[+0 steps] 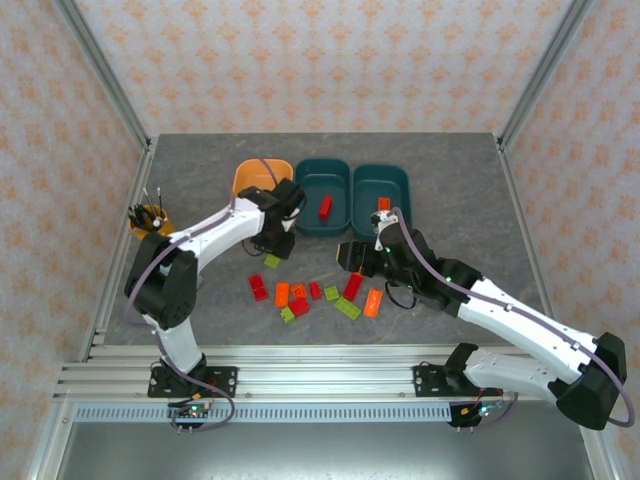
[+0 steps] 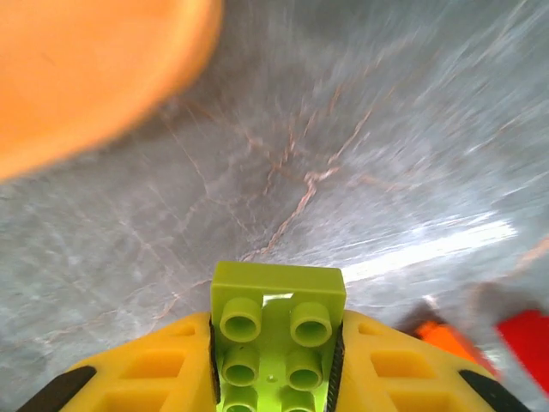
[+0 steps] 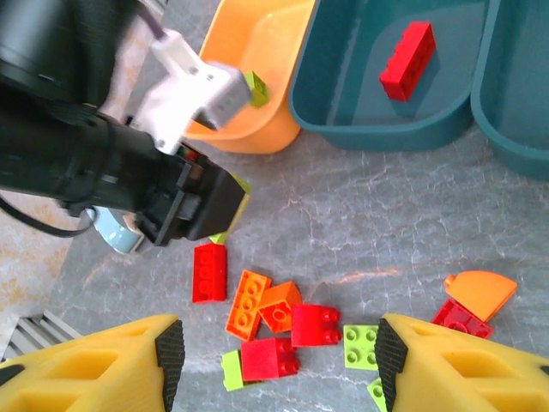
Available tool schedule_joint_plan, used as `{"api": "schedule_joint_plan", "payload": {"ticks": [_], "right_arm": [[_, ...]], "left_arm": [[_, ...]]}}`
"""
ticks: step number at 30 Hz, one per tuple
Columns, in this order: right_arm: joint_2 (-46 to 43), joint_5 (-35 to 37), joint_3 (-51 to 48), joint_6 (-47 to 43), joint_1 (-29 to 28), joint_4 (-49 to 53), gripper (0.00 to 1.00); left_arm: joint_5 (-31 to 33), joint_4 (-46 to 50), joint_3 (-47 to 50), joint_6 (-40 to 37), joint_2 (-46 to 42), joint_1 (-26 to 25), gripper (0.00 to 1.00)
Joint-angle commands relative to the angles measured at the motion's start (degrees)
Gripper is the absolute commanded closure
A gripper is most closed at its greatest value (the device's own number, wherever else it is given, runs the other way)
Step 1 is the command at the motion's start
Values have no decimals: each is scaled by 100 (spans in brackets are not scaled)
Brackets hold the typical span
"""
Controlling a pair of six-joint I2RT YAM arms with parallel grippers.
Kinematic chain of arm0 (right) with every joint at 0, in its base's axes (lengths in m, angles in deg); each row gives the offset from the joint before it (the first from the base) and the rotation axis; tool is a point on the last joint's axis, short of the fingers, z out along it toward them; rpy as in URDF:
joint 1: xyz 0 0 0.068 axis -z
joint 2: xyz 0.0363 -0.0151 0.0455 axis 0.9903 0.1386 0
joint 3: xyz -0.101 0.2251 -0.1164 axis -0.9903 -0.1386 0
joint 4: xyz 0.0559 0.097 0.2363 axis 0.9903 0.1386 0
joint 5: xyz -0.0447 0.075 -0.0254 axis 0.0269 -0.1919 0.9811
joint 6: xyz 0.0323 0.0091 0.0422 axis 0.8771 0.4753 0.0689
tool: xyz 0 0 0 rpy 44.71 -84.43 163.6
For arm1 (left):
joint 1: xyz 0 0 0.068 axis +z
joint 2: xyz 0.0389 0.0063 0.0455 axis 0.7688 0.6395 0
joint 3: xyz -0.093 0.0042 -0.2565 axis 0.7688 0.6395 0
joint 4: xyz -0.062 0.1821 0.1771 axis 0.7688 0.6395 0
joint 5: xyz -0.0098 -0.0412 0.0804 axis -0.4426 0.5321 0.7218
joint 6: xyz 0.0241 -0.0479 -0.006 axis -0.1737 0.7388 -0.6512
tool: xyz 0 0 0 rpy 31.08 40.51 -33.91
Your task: Sort the legos into containers by color
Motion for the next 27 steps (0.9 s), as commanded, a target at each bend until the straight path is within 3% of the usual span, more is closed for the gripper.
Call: {"api": "schedule_joint_plan", "payload": {"ticks": [1, 6, 16, 27], "right_arm": [[-3, 301, 295, -102, -24, -54, 38], [374, 369, 539, -53, -25, -531, 36], [1617, 402, 1497, 353, 301, -627, 27], [2220, 31, 2009, 487, 441, -250, 24]], "left_arm": [[161, 537, -606, 336, -362, 174, 67], [-55, 682, -1436, 370, -47, 701, 67], [-415, 769, -2956, 424, 1742, 1209, 67], [-627, 662, -3236, 529, 2724, 1344, 65]]}}
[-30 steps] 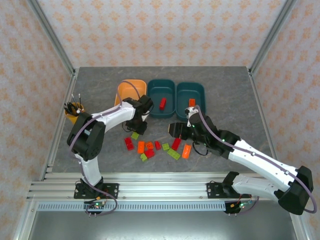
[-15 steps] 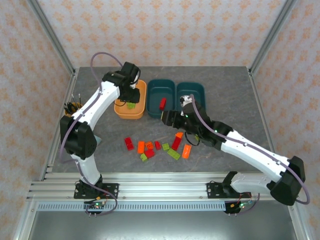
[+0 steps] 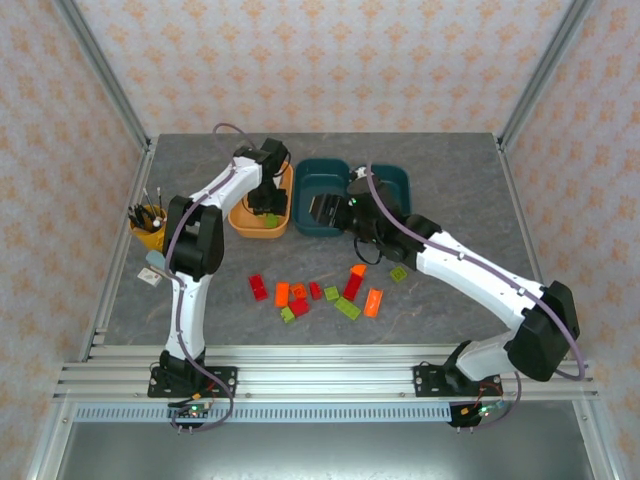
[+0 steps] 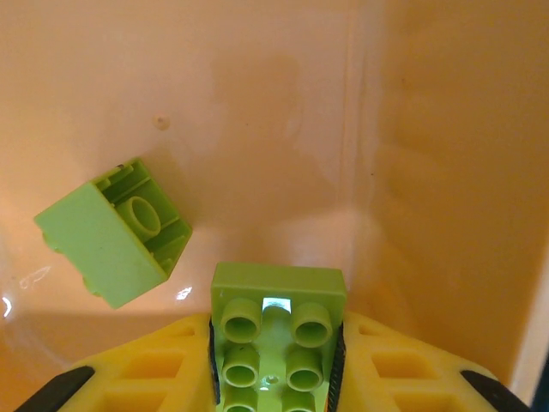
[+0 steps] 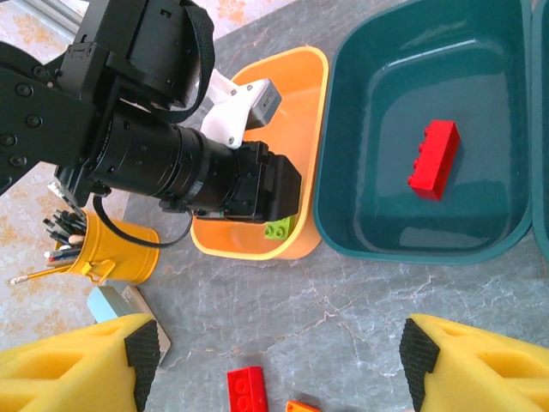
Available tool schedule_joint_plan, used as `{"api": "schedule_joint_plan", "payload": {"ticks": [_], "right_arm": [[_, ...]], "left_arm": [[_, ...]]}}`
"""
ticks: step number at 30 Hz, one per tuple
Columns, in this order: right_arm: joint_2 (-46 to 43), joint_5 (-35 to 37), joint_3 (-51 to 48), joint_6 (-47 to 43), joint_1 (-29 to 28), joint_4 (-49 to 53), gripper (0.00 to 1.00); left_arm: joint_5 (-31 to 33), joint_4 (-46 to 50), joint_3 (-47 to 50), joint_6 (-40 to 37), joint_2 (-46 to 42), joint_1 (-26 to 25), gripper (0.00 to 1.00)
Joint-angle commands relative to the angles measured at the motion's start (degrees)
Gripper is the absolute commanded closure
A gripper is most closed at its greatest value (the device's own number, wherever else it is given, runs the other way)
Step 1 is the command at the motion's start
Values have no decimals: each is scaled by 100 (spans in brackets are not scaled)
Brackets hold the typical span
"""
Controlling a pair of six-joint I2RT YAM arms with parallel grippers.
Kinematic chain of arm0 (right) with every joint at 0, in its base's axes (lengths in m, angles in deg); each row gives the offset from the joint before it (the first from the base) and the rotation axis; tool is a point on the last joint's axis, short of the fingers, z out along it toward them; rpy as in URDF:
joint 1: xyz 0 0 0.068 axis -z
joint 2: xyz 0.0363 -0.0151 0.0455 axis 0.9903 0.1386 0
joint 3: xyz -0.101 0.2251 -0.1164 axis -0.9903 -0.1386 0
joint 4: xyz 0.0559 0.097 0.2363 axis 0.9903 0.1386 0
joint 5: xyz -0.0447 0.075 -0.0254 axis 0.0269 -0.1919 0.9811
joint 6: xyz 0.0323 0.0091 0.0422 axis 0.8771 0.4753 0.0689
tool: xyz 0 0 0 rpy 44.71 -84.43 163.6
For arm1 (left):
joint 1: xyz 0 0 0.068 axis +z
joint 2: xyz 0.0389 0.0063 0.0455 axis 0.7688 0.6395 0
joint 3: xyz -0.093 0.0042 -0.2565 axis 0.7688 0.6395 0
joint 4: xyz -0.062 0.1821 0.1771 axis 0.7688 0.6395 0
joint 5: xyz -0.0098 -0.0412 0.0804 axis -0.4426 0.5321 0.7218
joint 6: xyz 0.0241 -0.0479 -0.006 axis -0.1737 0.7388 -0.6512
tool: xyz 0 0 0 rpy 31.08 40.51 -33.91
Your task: Sort the legos into containers by color
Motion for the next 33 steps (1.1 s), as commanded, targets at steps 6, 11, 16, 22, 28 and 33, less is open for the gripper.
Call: {"api": "schedule_joint_plan", "payload": {"ticks": [6, 11, 16, 22, 28, 33], "right_arm": [[53, 21, 134, -7, 15, 340, 24], [-58, 323, 196, -127, 20, 814, 25], [-291, 750, 222, -87, 23, 1715, 26], [-416, 831, -24, 272, 68, 2930, 27], [-249, -167, -824, 518, 294, 3533, 26], [172, -827, -1401, 588, 324, 3048, 25]], "left_arm": [[-173, 140, -292, 101, -53, 41, 46], [-130, 260, -524, 213, -380, 45, 35], [46, 302, -594, 438, -1044, 24, 27], [125, 66, 92, 742, -2300, -156, 23], [-235, -691, 1947, 1199, -3861, -1033, 21], [-402, -1317, 3746, 2009, -5236, -1725, 19]]}}
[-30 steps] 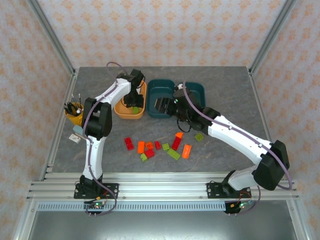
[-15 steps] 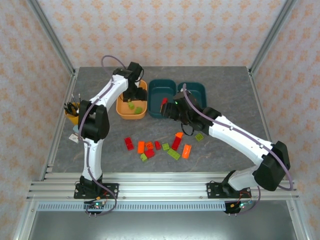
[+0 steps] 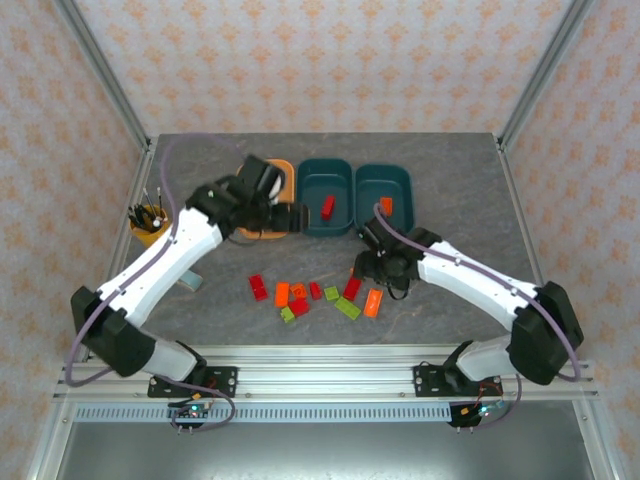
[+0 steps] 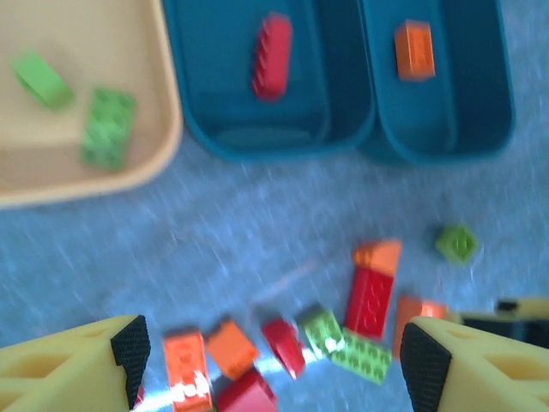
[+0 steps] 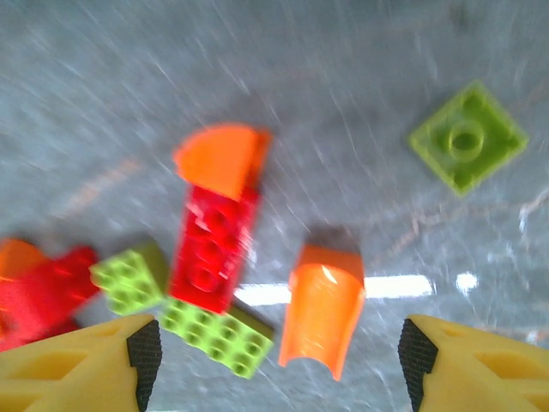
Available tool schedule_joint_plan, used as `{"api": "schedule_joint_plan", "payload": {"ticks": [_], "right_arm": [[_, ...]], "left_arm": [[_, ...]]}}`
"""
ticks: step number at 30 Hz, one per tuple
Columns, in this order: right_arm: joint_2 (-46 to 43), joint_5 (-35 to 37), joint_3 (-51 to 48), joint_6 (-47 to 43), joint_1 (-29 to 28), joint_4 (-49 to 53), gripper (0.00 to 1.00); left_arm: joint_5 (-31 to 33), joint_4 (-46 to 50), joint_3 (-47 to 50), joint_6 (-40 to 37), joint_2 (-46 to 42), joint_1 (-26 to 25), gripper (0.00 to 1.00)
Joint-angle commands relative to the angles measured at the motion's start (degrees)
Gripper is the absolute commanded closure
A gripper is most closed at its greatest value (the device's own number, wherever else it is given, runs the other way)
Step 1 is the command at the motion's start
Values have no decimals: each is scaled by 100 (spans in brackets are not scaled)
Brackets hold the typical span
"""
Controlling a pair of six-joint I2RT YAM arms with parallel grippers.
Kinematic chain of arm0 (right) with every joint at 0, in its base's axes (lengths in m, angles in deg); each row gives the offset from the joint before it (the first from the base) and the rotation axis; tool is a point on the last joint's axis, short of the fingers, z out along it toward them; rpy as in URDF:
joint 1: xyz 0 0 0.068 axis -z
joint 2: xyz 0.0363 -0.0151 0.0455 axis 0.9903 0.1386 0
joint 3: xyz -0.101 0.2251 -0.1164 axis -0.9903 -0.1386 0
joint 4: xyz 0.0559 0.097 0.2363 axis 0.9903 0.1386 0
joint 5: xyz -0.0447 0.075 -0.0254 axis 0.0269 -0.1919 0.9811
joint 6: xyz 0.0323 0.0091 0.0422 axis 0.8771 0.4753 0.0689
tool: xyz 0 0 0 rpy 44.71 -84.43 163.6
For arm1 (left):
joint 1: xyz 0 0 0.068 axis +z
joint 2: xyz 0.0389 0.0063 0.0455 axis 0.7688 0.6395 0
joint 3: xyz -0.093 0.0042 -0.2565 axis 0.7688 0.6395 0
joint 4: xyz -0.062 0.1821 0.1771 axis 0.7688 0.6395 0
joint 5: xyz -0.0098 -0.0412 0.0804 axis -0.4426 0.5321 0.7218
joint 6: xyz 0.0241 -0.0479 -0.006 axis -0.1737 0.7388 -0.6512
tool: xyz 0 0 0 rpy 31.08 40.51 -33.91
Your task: Sort the legos into containers by color
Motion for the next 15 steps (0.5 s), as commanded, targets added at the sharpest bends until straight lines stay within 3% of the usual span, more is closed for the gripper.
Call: {"api": "schedule_joint_plan", "payload": {"ticks": [1, 5, 10, 13, 15], "right_arm": [[245, -475, -191, 153, 11, -44, 25], [579, -456, -325, 209, 63, -289, 27], [929, -476, -511, 301, 118, -616, 32], [1106, -442, -509, 356, 127, -749, 39], [1214, -358, -439, 364, 127, -699, 49]], "left_arm": [[-166, -523, 1001, 785, -755, -185, 19], [-250, -903, 1963, 1327, -1675, -378, 18], [-180, -732, 2188, 1406, -2070, -422, 18], [-196, -772, 2170, 1424, -2103, -431, 18], [-197, -810, 2158, 1456, -2108, -447, 18]]}}
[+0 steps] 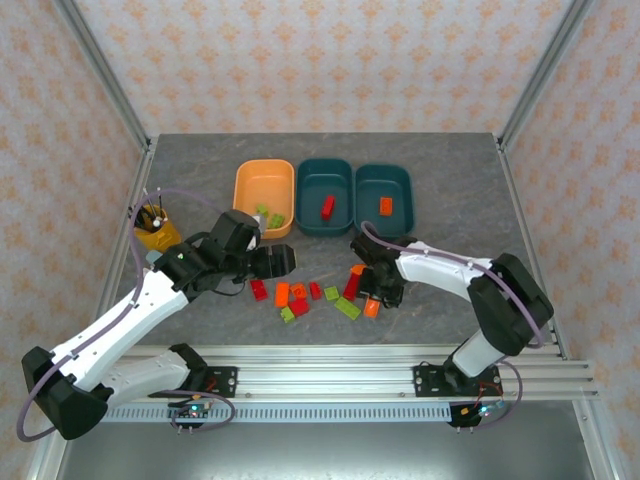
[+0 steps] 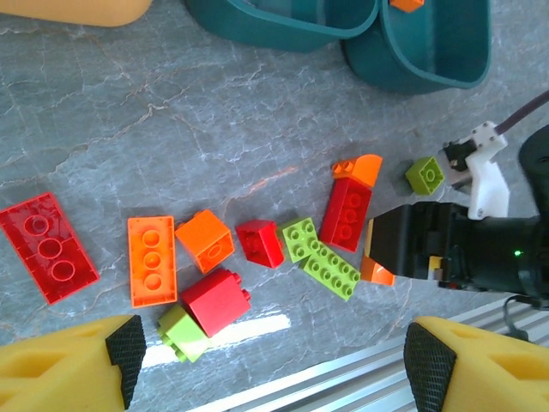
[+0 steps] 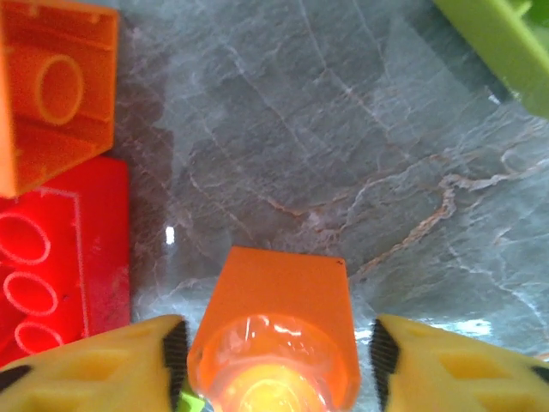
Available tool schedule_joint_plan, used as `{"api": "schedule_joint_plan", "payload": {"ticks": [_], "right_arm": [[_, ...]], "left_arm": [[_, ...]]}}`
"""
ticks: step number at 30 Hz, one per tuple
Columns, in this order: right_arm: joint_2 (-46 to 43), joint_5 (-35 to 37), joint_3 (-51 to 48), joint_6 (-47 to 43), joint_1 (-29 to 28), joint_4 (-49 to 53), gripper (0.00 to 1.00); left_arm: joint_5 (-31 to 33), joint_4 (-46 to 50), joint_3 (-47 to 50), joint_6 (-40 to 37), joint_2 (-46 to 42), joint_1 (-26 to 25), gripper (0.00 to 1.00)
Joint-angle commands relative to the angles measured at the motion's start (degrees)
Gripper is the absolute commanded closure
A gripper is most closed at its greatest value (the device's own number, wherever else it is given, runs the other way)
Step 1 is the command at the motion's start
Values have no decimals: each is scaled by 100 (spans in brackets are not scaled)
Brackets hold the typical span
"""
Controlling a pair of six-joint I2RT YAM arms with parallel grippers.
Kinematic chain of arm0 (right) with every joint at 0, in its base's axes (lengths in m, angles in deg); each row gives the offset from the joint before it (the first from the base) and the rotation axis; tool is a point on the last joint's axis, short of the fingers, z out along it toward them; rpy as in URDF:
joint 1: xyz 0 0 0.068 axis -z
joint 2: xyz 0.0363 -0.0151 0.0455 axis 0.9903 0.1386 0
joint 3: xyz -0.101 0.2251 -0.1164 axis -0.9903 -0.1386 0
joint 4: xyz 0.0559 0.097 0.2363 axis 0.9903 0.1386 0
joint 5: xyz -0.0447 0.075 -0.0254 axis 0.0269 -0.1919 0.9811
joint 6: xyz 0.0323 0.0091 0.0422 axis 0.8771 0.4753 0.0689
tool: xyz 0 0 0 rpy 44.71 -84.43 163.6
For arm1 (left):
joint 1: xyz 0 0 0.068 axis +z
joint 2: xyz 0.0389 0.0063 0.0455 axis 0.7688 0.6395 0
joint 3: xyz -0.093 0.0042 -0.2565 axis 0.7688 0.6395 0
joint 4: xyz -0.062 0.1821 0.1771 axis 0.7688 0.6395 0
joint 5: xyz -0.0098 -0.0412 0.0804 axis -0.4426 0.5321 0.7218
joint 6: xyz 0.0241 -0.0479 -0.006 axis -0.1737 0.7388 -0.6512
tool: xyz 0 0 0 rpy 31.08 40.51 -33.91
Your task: Sort the legos into containers by color
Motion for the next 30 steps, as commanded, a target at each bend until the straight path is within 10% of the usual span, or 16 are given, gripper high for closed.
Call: {"api": "schedule_joint_plan", "payload": {"ticks": [1, 6, 14, 30], "right_arm": [[145, 176, 44, 70, 24, -59, 53], [-202, 604, 201, 75, 24, 277, 71], [-739, 1234, 1962, -1165, 817, 1274, 73], [3004, -189, 5431, -3158, 2143, 1161, 74]], "left_arm": [[-2, -221, 43, 165, -48, -50, 18], [23, -396, 55, 355, -107, -77, 18], [-16, -476, -932, 545, 658, 46, 18], [-346, -645, -3278, 509, 2766, 723, 16]]}}
